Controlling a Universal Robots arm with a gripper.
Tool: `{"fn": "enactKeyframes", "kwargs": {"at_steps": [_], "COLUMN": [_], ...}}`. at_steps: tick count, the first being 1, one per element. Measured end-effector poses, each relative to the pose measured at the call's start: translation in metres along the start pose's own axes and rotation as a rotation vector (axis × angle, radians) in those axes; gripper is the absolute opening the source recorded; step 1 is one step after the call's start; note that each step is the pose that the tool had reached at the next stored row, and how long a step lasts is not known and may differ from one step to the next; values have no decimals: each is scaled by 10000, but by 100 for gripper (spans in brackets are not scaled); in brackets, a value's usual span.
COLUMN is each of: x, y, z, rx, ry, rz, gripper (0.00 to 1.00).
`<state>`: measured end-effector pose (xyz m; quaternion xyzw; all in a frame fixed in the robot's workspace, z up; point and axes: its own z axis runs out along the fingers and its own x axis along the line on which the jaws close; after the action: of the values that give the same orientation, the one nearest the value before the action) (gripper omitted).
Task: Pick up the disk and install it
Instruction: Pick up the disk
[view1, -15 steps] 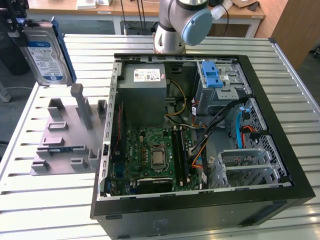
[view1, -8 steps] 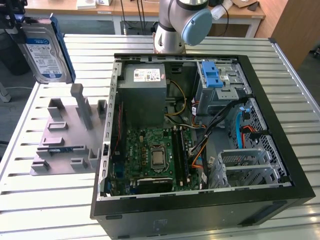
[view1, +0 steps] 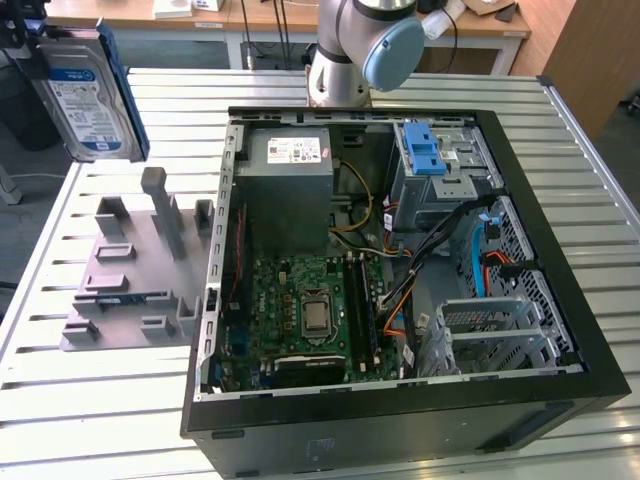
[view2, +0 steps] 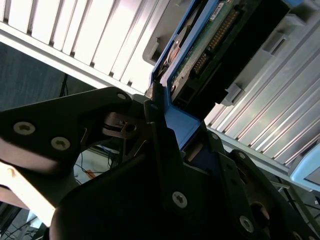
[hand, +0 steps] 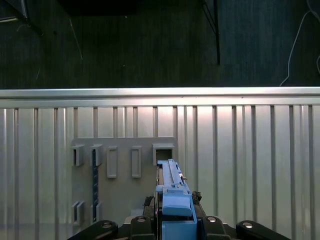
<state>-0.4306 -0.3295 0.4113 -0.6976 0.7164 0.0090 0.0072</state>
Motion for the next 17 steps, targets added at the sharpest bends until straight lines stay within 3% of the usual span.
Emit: {"fn": "enactKeyframes", "kwargs": {"at_steps": [17], "x": [-5], "y": [0], "z": [-175], "rx": [4], "ry": [0], "rz": [0], "gripper": [36]}}
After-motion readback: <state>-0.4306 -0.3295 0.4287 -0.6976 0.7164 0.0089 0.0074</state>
